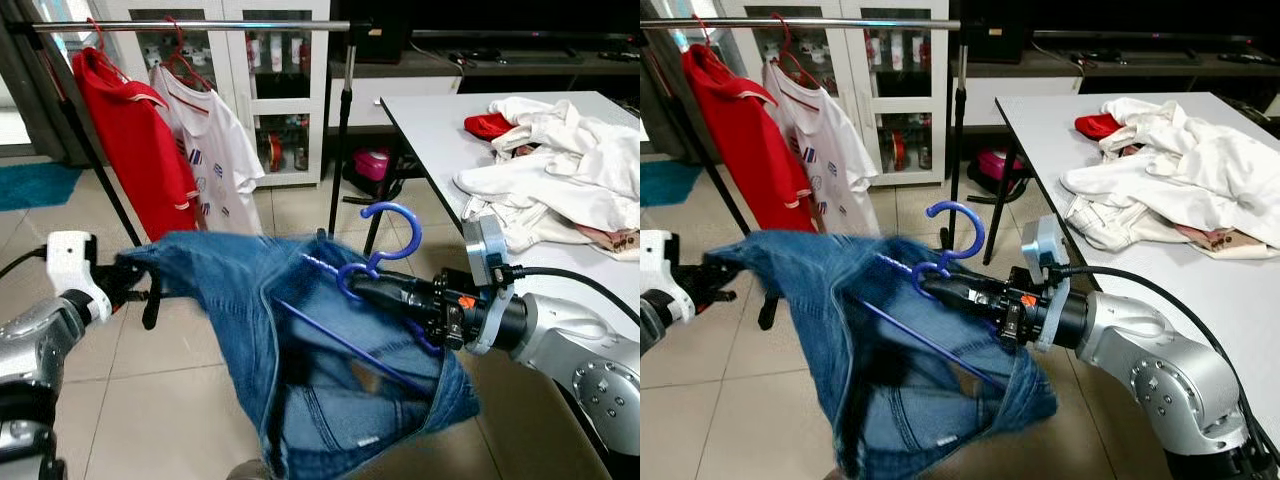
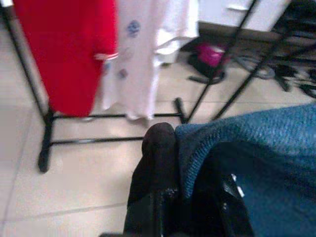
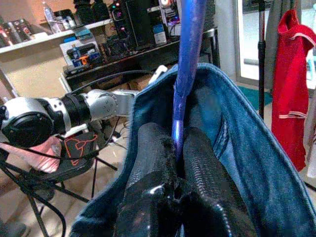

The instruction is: Hang hanger

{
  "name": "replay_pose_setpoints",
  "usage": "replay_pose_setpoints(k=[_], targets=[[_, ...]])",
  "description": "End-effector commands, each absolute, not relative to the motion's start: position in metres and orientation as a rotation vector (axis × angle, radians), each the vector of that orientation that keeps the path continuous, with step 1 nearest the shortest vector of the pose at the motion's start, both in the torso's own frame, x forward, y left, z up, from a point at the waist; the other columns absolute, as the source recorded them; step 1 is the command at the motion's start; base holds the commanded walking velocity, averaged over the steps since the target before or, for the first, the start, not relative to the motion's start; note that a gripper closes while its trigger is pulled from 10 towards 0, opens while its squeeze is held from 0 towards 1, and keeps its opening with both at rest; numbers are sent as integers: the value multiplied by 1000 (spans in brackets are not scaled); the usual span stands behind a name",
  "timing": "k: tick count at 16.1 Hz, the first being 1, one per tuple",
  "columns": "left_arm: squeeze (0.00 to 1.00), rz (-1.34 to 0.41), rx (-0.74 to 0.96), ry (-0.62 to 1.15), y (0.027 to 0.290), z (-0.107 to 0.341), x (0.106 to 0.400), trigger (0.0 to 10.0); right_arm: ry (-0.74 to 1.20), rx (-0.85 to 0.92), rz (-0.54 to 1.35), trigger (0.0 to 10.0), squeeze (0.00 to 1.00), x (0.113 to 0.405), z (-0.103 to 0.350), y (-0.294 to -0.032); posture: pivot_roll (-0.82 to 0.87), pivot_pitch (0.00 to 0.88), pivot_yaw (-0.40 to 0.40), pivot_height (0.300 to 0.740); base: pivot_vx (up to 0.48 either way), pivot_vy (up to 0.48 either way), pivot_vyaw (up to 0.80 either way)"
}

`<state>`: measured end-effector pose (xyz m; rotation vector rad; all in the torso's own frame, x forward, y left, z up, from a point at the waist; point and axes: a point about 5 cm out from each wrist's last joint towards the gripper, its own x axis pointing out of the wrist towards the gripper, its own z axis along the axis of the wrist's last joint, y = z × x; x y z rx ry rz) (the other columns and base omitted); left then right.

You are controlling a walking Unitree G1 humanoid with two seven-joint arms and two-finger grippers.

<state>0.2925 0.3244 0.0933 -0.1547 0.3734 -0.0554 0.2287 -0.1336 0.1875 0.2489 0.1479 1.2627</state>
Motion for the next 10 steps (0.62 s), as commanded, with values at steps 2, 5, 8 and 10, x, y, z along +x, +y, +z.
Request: replay_pose_setpoints(k=[2,5,8,10], targets=[[0,66,-162,419,333,88,291,0,104,251,1247,10000,0,228,196,-138,-94,0,21,740,0,0,0],[0,103,-160,451,332,84,291,0,102,249,1235,10000,0,229,195,-139,-94,0,21,740,0,0,0],[0,166,-159,487,335,76,286,0,104,256,1211,10000,0,231,194,-141,-96,0,18,740,0,0,0],[0,-38,-249,312,313,95,297,10000,105,264,1200,10000,0,232,194,-142,-97,0,16,740,0,0,0]])
